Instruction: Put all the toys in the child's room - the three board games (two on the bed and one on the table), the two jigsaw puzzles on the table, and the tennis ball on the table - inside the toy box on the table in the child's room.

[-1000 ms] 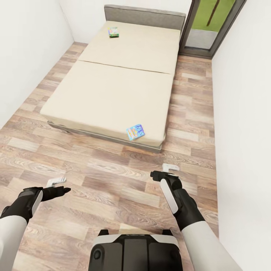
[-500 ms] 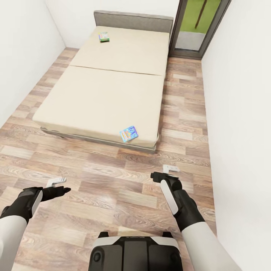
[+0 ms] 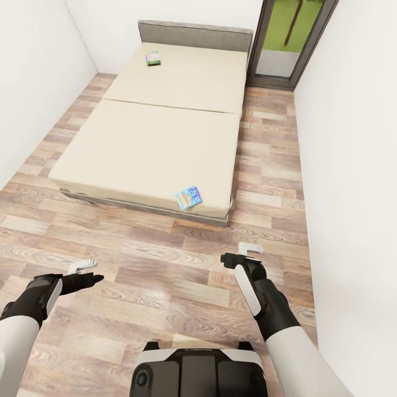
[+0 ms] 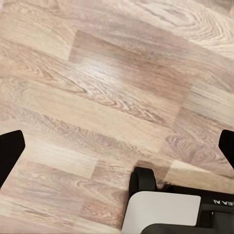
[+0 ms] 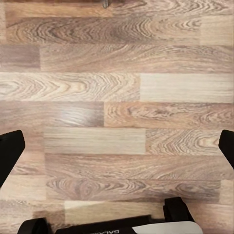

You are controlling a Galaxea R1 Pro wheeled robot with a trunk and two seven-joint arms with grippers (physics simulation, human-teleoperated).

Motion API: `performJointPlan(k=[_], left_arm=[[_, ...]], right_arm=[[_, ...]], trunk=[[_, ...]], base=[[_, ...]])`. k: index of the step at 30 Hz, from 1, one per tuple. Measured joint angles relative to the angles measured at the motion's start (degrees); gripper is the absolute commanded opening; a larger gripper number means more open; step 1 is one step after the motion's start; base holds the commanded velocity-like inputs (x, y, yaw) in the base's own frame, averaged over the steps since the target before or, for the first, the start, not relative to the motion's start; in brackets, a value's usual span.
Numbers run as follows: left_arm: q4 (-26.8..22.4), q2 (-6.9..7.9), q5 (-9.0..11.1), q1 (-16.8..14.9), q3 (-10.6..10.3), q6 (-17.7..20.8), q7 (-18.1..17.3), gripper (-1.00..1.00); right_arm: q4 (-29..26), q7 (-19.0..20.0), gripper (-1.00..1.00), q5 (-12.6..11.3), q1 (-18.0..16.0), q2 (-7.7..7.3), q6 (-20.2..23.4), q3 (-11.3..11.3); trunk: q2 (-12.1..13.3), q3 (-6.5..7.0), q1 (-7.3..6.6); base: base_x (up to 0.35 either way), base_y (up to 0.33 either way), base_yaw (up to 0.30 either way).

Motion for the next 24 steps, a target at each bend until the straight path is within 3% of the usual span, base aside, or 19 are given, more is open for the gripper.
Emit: performJointPlan(k=[24], left_arm=[[0.01,0.0,-0.01,0.0,-0.01,0.0,0.03,1.0]], right_arm=[[0.8,0.08,1.0,-0.18,0.01,0.0,0.0,-0.06]], trunk=[[0.0,2.25,0.0]], base=[[0.0,0.0,-0.019]])
